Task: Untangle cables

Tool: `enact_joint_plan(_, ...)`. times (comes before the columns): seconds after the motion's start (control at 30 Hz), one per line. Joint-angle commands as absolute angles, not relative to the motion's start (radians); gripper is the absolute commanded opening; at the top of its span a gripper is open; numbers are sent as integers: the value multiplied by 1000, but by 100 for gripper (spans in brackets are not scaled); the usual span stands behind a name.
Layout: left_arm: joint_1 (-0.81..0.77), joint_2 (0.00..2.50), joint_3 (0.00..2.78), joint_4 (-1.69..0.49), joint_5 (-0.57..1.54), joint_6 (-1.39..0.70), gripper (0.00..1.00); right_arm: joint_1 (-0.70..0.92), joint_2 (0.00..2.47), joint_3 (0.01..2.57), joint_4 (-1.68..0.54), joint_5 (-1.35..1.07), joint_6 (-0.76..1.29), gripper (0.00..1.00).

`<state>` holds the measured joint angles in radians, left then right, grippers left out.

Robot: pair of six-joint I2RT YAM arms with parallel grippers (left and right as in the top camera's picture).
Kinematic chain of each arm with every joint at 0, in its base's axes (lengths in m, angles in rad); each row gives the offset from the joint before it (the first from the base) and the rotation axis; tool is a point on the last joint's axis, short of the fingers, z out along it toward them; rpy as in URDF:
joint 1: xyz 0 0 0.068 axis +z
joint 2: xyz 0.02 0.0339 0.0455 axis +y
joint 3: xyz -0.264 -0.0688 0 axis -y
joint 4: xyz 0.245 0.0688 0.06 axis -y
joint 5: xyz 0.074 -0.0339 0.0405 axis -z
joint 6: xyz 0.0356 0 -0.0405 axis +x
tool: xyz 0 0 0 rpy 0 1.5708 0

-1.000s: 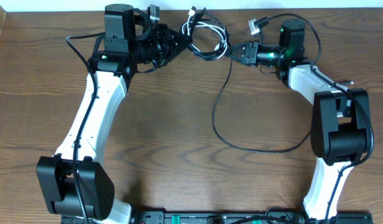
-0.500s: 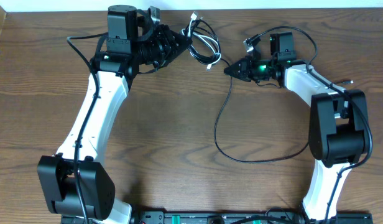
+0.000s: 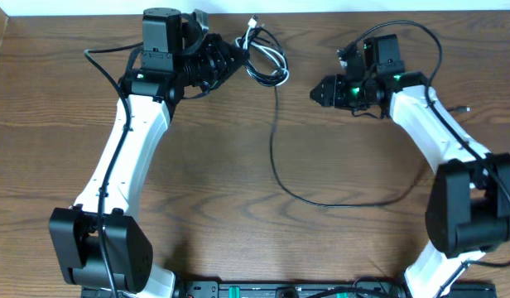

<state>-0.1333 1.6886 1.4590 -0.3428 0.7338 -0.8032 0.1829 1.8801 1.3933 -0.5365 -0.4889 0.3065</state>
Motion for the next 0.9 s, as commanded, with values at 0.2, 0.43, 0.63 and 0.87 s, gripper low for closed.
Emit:
enact_joint_plan(0.2,-128,1666,1477,-376,640,-707,7,191,1840,1395,-632,-424,271,99)
enact_joint_plan(0.43,-128,1666,1477,-474,525,-706,7,189,1840,1395,-623,-420,272,99)
enact_joint_plan(0.63,-130,1666,1477,-524,477,-699,7,185,1840,1395,-622,-421,272,99)
enact_joint_plan(0.87,-130,1666,1477,-524,477,-699,7,193,1840,1395,-633,-421,271,99)
